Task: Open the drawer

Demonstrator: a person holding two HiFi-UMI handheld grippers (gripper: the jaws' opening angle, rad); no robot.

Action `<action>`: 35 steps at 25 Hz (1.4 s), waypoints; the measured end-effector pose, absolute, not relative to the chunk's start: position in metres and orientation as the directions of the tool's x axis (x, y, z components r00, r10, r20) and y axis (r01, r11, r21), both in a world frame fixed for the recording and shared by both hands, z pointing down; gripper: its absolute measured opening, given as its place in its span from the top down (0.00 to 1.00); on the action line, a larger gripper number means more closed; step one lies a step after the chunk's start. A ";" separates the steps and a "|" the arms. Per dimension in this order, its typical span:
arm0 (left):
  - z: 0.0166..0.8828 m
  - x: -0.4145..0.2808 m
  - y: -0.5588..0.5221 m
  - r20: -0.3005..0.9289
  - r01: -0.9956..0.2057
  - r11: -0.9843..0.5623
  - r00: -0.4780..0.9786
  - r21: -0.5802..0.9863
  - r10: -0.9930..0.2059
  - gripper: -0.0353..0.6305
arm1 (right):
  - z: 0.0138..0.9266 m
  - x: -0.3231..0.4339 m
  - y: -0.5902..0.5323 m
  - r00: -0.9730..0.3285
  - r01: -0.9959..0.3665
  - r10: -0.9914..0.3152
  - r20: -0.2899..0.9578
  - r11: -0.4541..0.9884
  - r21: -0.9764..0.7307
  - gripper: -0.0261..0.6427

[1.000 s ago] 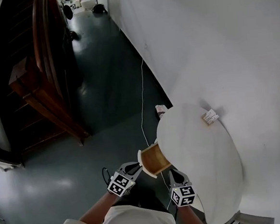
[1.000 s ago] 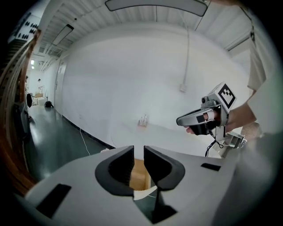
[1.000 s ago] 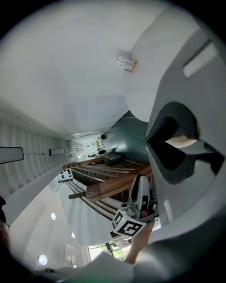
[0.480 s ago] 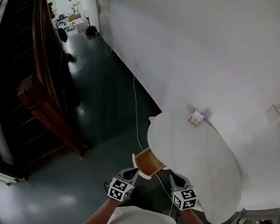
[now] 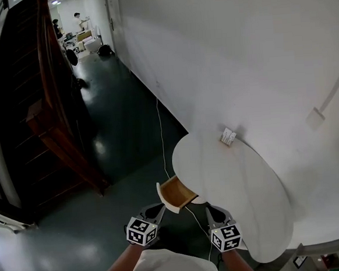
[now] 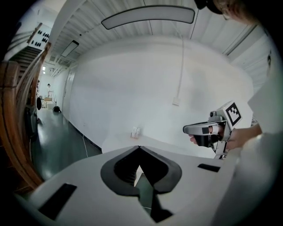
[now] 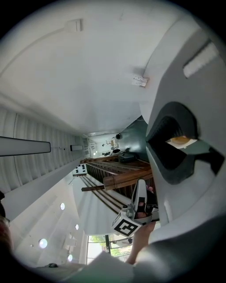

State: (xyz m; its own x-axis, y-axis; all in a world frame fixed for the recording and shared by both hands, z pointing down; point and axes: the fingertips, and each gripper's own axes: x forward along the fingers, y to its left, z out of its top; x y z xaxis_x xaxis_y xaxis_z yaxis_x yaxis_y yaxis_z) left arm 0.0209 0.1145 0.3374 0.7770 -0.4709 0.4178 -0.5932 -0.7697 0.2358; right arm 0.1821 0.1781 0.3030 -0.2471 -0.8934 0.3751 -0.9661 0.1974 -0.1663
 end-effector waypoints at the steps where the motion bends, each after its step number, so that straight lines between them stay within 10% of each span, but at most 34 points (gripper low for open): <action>1: 0.332 0.021 0.118 0.412 -0.589 -0.775 0.780 0.229 -0.472 0.94 | 0.300 0.181 0.181 -0.254 -0.964 -0.895 0.366 0.204 -0.169 0.94; 35: 0.259 -0.058 0.115 0.301 -0.497 -0.845 0.851 0.199 -0.430 0.94 | 0.243 0.132 0.192 -0.126 -0.989 -0.956 0.266 0.098 -0.114 0.94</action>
